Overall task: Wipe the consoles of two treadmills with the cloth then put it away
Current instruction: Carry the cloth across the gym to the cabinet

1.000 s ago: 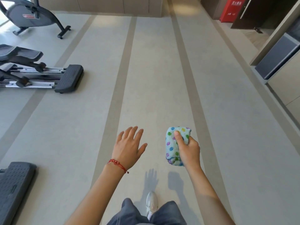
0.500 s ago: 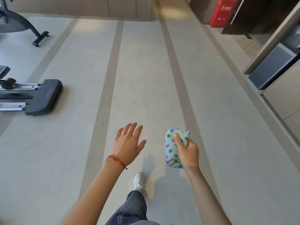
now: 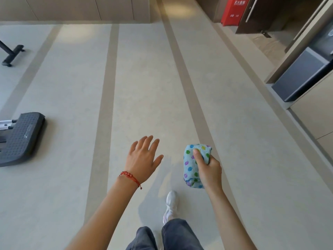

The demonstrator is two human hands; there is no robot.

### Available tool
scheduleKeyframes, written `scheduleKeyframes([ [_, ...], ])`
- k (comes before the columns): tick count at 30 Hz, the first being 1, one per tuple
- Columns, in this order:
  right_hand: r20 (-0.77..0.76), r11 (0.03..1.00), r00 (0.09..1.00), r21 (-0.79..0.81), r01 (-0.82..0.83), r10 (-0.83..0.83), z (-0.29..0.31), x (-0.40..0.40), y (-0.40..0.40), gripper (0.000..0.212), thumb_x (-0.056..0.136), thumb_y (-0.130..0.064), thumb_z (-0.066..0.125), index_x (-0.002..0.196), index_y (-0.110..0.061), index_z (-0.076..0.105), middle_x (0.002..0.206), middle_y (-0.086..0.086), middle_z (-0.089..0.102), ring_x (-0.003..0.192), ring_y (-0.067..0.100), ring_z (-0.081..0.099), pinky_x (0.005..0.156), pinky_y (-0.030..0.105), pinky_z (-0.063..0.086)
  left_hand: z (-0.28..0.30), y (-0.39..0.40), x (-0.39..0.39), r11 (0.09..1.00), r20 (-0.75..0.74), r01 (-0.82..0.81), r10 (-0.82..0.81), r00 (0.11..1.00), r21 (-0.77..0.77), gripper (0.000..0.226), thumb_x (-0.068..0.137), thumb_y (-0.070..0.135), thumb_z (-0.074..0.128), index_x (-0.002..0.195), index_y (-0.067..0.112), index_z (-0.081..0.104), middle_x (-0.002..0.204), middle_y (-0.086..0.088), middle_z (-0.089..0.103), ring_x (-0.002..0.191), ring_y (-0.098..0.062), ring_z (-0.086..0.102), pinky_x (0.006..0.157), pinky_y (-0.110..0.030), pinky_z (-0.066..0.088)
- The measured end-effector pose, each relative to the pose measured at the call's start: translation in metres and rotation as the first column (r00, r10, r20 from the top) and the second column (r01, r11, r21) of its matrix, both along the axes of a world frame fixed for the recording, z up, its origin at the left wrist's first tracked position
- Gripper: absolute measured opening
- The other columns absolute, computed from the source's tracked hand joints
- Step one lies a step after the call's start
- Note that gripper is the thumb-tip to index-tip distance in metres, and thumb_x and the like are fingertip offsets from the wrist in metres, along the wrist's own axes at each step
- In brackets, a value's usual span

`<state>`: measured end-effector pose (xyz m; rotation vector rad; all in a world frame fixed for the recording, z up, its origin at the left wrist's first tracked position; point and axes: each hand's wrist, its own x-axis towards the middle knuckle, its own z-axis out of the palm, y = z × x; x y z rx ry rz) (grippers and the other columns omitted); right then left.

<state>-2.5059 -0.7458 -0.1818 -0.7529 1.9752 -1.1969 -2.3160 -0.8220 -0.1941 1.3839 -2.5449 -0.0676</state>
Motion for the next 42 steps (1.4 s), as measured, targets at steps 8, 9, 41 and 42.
scheduleKeyframes([
  [8,0.009,0.999,0.999,-0.006,0.04,-0.04,-0.004,-0.079,-0.134,0.023,0.086,-0.037,0.06,0.071,-0.021,0.058,0.07,-0.009,0.061,0.069,0.009,0.059,0.056,0.019,0.043,-0.004,-0.139,-0.084,0.999,0.01,0.028,-0.028,1.0,-0.019,0.053,0.082,0.044,0.04,0.108,0.007,0.067,0.109,-0.014,0.066,0.099,-0.032,0.064,0.078,-0.044,0.052],
  [9,0.011,0.999,0.999,-0.005,0.051,-0.051,-0.003,-0.09,-0.148,0.024,0.086,-0.037,0.06,0.069,-0.02,0.058,0.069,-0.008,0.061,0.067,0.01,0.058,0.055,0.02,0.042,-0.003,-0.155,-0.096,0.999,0.008,0.036,-0.036,0.999,-0.03,0.049,0.083,0.043,0.046,0.108,0.006,0.067,0.109,-0.014,0.066,0.099,-0.032,0.064,0.078,-0.044,0.052],
  [41,0.028,0.596,0.596,0.029,0.802,-0.803,-0.005,-0.36,-0.365,0.024,0.087,-0.038,0.059,0.081,-0.014,0.062,0.077,-0.003,0.064,0.074,0.013,0.061,0.065,0.025,0.049,0.006,-0.481,-0.5,0.598,0.01,0.802,-0.802,0.598,-0.005,0.053,0.066,0.029,0.083,0.109,0.003,0.067,0.11,-0.019,0.066,0.098,-0.036,0.064,0.077,-0.05,0.054],
  [42,0.032,0.57,0.569,0.033,0.821,-0.822,-0.006,-0.368,-0.363,0.026,0.087,-0.038,0.059,0.08,-0.014,0.061,0.076,-0.003,0.064,0.073,0.014,0.061,0.065,0.025,0.05,0.005,-0.48,-0.514,0.57,0.005,0.821,-0.821,0.57,-0.004,0.052,0.067,0.029,0.083,0.109,0.003,0.067,0.11,-0.019,0.066,0.098,-0.036,0.064,0.077,-0.05,0.054],
])
